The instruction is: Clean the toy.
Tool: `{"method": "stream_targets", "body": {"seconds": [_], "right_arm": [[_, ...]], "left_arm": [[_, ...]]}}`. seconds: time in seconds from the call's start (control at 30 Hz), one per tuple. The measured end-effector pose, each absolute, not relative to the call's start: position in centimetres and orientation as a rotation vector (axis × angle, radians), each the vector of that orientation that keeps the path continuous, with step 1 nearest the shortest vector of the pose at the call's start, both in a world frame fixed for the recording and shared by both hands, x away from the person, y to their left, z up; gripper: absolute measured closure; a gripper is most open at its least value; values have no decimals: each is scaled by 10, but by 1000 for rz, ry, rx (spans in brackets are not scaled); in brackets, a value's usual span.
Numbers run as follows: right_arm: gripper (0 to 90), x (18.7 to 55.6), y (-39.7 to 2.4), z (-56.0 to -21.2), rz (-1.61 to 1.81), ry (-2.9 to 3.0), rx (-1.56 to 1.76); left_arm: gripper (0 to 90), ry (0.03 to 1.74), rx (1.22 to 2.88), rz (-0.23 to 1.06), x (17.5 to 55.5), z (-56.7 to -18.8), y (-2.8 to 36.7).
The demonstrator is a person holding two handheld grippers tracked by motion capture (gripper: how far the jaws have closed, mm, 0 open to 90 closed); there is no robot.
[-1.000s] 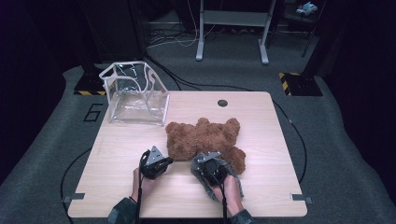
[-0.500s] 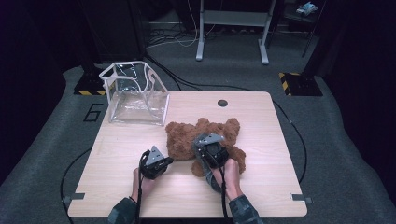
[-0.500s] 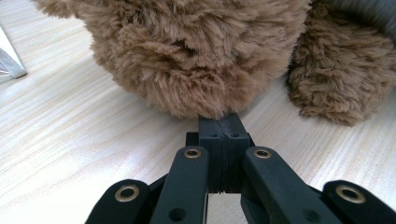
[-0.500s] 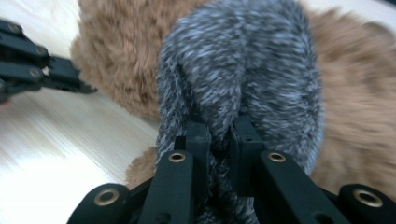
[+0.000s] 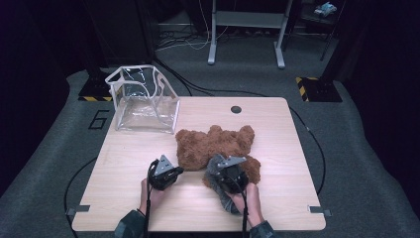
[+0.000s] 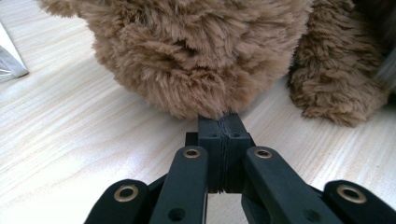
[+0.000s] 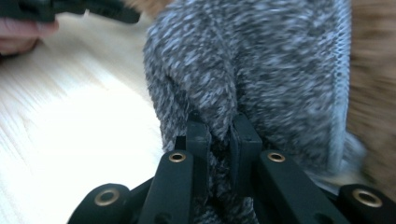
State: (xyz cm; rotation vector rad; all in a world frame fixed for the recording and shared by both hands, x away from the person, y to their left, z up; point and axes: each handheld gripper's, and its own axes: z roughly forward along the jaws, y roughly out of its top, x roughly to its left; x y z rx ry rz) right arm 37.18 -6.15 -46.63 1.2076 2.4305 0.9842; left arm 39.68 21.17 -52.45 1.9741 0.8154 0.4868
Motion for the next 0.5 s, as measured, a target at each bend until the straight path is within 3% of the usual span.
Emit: {"method": "stream_targets", "body": {"seconds": [0.17, 0.33, 0.5], "right_arm": [[810, 364, -99, -447, 1044, 2317, 1260], [810, 356, -140, -432, 1073, 2193, 1330], [810, 350, -178, -421, 1058, 2066, 1398]], "left_arm": [[744, 835, 1970, 491, 398, -524, 213], [498, 873, 1947, 507, 398, -524, 215], [341, 879, 1943, 526, 397, -524, 215]]}}
